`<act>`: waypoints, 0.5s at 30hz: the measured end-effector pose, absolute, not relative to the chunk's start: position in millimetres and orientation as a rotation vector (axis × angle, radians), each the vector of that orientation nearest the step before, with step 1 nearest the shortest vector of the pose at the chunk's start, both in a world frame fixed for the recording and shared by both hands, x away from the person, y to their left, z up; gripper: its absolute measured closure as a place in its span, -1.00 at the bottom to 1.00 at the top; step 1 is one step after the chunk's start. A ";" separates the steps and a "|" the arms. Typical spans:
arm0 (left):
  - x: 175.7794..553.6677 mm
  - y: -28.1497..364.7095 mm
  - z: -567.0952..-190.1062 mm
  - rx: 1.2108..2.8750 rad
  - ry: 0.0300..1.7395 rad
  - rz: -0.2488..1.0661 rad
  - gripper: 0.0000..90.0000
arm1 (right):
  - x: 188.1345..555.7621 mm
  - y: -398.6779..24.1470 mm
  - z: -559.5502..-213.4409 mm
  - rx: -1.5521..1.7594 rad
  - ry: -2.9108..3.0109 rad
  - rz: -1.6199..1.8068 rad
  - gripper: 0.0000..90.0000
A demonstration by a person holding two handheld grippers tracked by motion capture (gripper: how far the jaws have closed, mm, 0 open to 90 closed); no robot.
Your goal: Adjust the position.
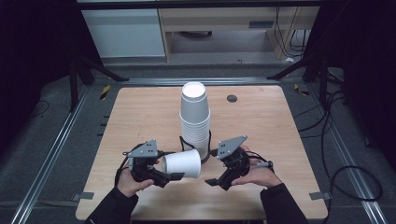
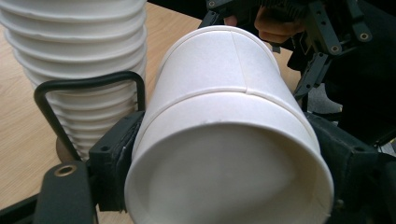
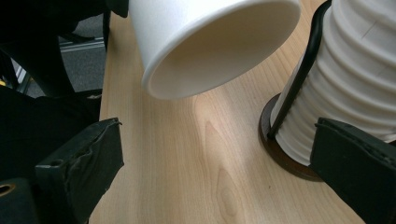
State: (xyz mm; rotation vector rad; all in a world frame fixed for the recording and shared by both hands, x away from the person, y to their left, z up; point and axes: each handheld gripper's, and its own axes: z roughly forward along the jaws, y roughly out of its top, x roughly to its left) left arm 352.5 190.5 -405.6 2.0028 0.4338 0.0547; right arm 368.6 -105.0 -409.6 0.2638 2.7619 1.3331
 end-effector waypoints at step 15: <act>351.1 173.6 -412.6 1.986 0.340 -0.019 -0.56 | 370.0 -91.1 -427.3 0.264 2.797 1.434 -0.92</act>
